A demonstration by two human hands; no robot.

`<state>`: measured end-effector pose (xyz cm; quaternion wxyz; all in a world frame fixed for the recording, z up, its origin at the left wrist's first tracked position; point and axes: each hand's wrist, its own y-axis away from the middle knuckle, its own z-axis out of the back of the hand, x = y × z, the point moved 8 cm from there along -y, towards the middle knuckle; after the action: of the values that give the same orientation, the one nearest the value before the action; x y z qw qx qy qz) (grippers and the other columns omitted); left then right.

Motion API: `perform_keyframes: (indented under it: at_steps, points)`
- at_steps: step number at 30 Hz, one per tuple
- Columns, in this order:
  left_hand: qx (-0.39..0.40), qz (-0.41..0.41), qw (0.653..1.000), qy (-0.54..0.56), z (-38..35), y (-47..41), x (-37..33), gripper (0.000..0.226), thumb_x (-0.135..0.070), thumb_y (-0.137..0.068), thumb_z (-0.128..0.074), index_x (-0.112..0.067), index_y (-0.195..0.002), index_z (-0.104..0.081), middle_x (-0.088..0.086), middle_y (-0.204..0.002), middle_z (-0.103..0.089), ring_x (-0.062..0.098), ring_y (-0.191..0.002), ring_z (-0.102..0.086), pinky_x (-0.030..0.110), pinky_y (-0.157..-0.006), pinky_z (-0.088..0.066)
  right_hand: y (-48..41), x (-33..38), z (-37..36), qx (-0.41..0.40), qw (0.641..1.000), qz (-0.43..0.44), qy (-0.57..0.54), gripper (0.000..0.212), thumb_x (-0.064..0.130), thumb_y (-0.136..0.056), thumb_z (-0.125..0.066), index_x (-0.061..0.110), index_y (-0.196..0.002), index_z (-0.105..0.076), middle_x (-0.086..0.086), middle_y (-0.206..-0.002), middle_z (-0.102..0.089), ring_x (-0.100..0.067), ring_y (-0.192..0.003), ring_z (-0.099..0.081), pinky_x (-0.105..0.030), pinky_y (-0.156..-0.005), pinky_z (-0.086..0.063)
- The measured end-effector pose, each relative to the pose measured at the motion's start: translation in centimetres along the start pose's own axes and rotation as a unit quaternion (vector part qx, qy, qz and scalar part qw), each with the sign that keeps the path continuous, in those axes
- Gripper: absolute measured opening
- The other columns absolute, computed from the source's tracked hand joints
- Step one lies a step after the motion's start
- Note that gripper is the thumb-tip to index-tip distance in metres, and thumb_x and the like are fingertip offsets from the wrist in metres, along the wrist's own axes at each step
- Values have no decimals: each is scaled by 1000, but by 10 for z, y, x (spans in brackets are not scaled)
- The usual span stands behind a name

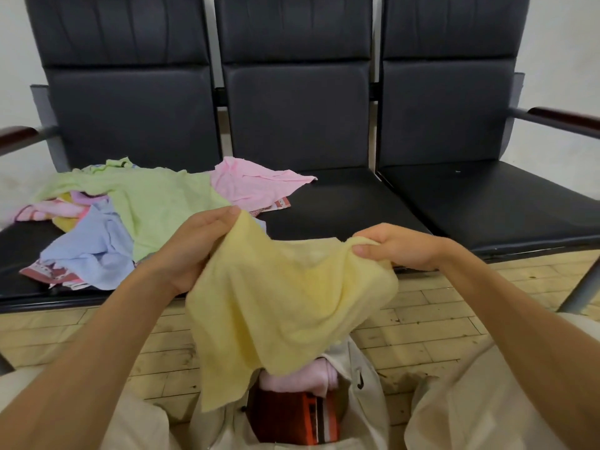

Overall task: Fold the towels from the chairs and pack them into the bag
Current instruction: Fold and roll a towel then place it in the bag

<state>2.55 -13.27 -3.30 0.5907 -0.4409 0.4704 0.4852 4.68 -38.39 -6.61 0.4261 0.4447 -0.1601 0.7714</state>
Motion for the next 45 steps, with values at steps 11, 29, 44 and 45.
perform_keyframes:
  at_steps: [11, 29, 44, 45]
  points:
    - [-236, -59, 965, -99, 66, -2, -6, 22, -28, -97, -54, -19, -83, -68, 2, -92, -68, 18, -89, -58, 35, -82, -45, 24, 1, 82, -383, 916, -41, 110, 20, 22, -103, -43, 13, -97, -59, 3, -86, -58, -13, -79, -54, -27, -66, -41]
    - [-220, -115, 880, -405, 66, -11, -10, 22, -7, -97, -44, -4, -82, -61, 15, -68, -63, 30, -64, -61, 37, -64, -45, 33, -16, 106, -410, 862, -96, 281, 19, 5, -98, -49, 12, -106, -65, -5, -88, -62, -19, -81, -58, -26, -66, -41]
    - [-251, 10, 967, -50, 81, -11, 11, 9, -15, -93, -62, -16, -100, -67, 10, -95, -66, 25, -78, -63, 30, -68, -54, 45, -16, 111, -496, 860, -74, 95, 16, 13, -95, -56, 12, -104, -69, 2, -91, -64, -7, -79, -58, -20, -67, -44]
    - [-258, 24, 966, 1, 82, -10, 14, 10, -16, -93, -63, -15, -102, -67, 8, -96, -65, 22, -79, -62, 30, -68, -53, 46, -17, 111, -502, 860, -67, 57, 17, 13, -94, -57, 13, -105, -70, 3, -93, -65, -7, -83, -59, -23, -72, -49]
